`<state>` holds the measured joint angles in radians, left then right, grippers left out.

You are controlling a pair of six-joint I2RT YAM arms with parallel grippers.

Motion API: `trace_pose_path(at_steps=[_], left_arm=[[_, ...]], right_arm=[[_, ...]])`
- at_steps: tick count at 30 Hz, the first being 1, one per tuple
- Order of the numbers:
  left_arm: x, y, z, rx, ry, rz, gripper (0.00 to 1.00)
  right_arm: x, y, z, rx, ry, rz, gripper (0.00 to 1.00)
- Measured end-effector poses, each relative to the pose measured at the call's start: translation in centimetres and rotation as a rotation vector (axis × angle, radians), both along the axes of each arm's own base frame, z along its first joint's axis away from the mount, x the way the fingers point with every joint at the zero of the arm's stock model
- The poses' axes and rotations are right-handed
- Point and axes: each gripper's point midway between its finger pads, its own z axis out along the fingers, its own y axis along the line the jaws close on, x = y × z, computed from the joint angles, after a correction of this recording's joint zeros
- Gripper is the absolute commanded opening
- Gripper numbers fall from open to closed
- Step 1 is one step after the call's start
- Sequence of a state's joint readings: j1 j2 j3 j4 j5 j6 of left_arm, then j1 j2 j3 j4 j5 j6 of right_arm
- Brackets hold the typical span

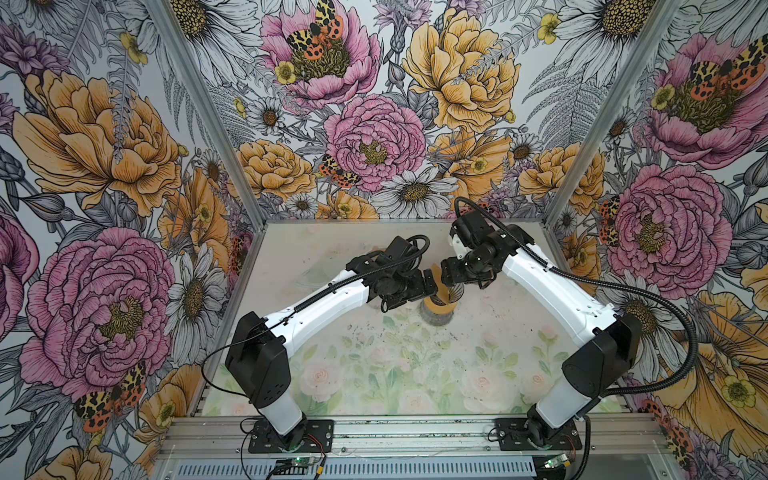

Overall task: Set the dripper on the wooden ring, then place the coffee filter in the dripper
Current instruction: 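Lower the filter into the dripper with the right gripper while the left gripper closes in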

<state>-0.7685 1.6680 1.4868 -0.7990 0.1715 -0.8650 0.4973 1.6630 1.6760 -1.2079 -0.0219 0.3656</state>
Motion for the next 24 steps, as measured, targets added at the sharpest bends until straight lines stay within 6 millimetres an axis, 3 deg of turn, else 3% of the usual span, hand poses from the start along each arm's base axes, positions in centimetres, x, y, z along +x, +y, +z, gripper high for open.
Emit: trace_pose_path(at_steps=[7, 14, 24], left_arm=[[1.0, -0.7, -0.8, 0.035, 0.012, -0.002, 0.99], [1.3, -0.5, -1.7, 0.091, 0.013, -0.023, 0.99], [1.7, -0.4, -1.3, 0.127, -0.008, -0.044, 0.99]], right_arm=[[0.1, -1.0, -1.3, -0.012, 0.016, -0.024, 0.74], [0.3, -1.9, -1.3, 0.004, 0.008, -0.057, 0.74], [0.7, -2.1, -1.6, 0.026, 0.001, -0.071, 0.74]])
